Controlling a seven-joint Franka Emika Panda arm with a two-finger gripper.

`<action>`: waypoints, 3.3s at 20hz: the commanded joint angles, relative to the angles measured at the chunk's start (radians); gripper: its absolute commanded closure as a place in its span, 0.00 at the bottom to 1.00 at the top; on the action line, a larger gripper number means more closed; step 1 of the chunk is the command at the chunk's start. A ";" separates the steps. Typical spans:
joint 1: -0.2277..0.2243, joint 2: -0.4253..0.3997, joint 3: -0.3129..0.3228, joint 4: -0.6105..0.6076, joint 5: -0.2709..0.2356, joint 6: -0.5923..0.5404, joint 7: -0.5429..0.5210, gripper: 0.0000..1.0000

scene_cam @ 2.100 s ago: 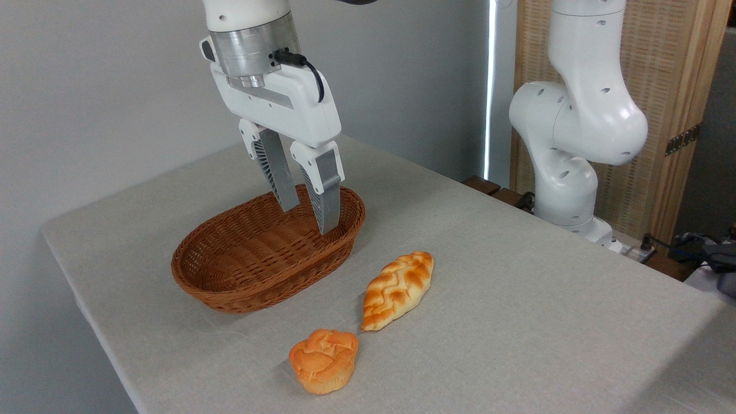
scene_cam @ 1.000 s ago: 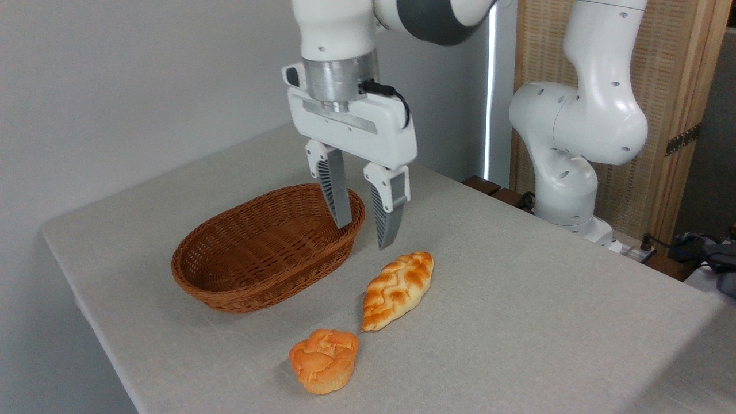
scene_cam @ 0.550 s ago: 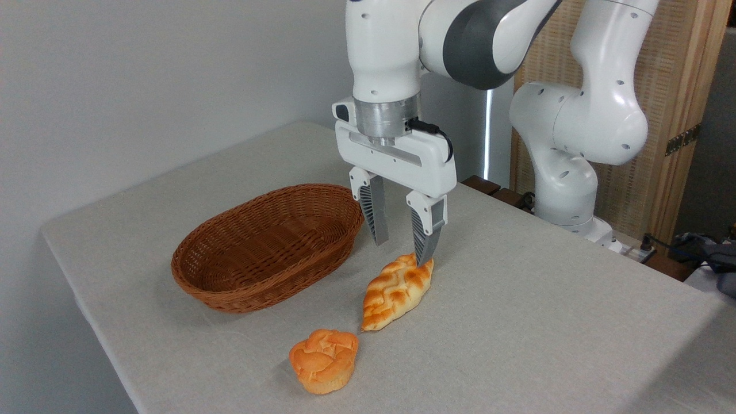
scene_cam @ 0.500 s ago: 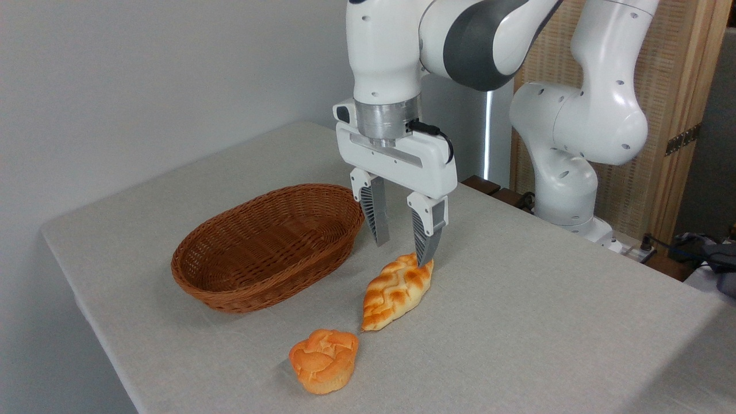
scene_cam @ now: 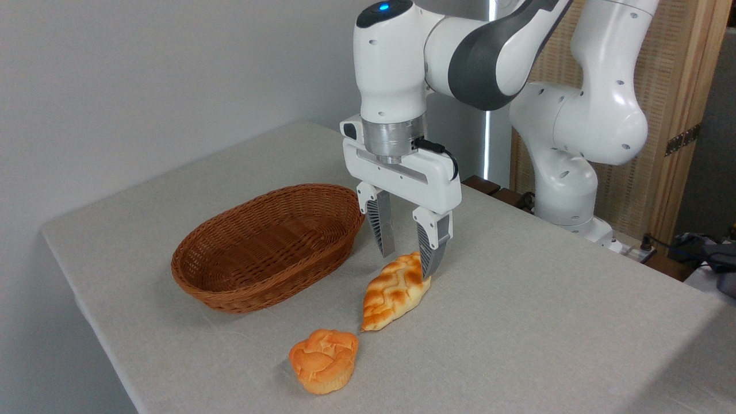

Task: Put bread into the basket
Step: 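Lower the gripper around the braided loaf and close on it, then lift the braided loaf and carry it over the basket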

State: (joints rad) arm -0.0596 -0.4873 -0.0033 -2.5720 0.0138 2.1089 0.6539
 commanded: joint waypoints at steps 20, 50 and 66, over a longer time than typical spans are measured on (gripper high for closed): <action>-0.006 0.009 0.009 -0.053 0.014 0.102 -0.005 0.00; 0.001 0.038 0.079 -0.111 0.015 0.283 0.012 0.45; 0.006 0.036 0.080 0.172 -0.075 -0.086 0.007 0.45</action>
State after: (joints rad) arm -0.0495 -0.4581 0.0653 -2.5269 -0.0033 2.1946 0.6593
